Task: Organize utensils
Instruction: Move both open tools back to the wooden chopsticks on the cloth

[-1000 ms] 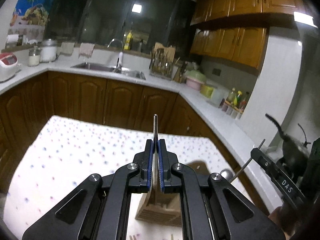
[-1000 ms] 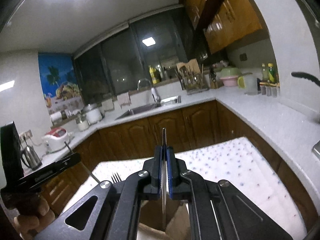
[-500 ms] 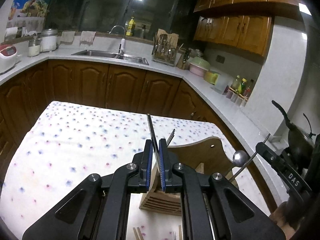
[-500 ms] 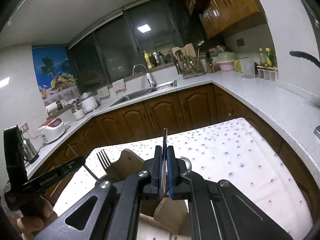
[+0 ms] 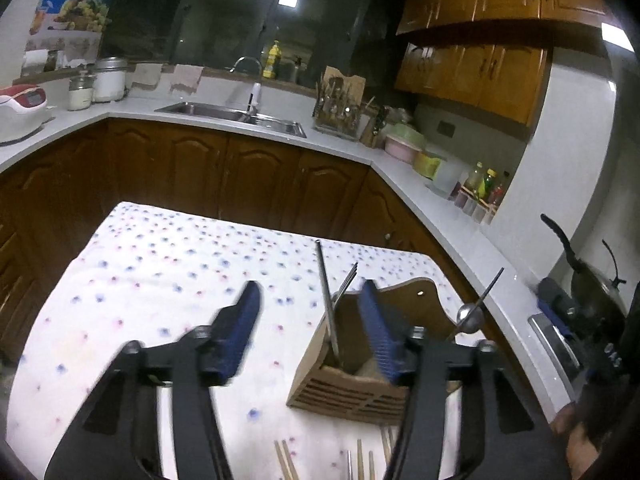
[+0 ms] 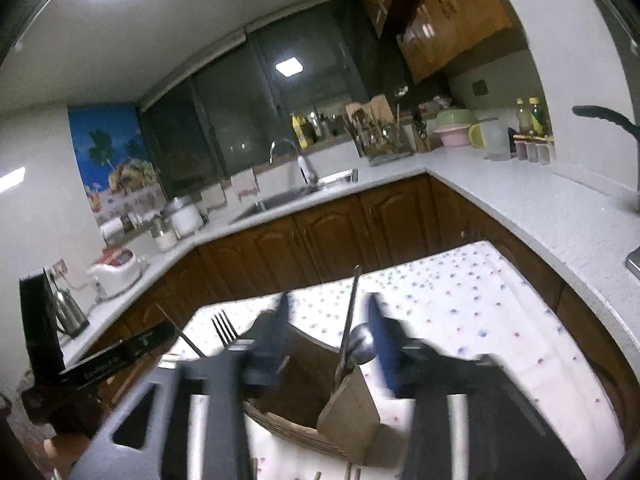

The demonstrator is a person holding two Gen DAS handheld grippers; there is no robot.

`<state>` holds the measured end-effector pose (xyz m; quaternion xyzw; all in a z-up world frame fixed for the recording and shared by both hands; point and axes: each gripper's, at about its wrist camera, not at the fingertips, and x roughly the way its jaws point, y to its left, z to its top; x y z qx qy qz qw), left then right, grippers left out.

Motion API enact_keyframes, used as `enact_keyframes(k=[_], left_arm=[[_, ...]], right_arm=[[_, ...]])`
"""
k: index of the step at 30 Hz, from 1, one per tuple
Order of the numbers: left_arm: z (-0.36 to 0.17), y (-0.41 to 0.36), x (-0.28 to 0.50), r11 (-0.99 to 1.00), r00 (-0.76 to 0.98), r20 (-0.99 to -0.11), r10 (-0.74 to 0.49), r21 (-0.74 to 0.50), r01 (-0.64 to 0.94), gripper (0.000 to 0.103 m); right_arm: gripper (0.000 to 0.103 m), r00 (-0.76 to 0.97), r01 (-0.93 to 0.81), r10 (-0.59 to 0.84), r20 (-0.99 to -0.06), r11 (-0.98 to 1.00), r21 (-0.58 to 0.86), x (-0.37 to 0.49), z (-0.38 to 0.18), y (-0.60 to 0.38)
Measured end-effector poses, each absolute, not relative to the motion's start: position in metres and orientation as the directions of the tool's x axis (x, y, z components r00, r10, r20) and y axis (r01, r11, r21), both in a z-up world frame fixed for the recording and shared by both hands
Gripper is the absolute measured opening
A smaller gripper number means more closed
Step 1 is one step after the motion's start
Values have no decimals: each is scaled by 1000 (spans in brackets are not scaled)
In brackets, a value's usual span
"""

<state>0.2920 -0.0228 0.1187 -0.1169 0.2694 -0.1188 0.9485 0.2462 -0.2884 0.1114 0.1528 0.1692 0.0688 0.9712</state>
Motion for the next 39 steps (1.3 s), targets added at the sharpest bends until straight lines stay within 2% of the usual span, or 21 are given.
enact_keyframes(k=[2, 4, 6, 12, 21, 29, 39], left_arm=[[122, -16, 280, 948, 839, -472, -271, -283, 147, 80], [123, -10, 267, 950, 846, -466, -257, -281, 134, 87], [124, -5, 255, 952, 848, -465, -254, -277, 133, 87], [111, 11, 220, 956, 846, -483, -227, -275, 100, 90], [70, 20, 180, 968, 808, -556, -198, -242, 70, 90], [25, 19, 164, 967, 746, -636, -197, -251, 41, 90], [6, 9, 159, 972, 705, -681, -198, -228, 53, 90]], right_arm=[[70, 943, -83, 181, -281, 941, 328, 237, 116, -291], [93, 950, -95, 187, -250, 936, 340, 223, 120, -294], [97, 955, -98, 185, -231, 934, 343, 210, 123, -295], [102, 949, -97, 195, -249, 929, 357, 178, 115, -294], [102, 913, -49, 195, -358, 924, 378, 140, 72, -297], [102, 870, -14, 202, -450, 922, 387, 118, 28, -298], [102, 840, 1, 199, -504, 929, 369, 112, 7, -294]])
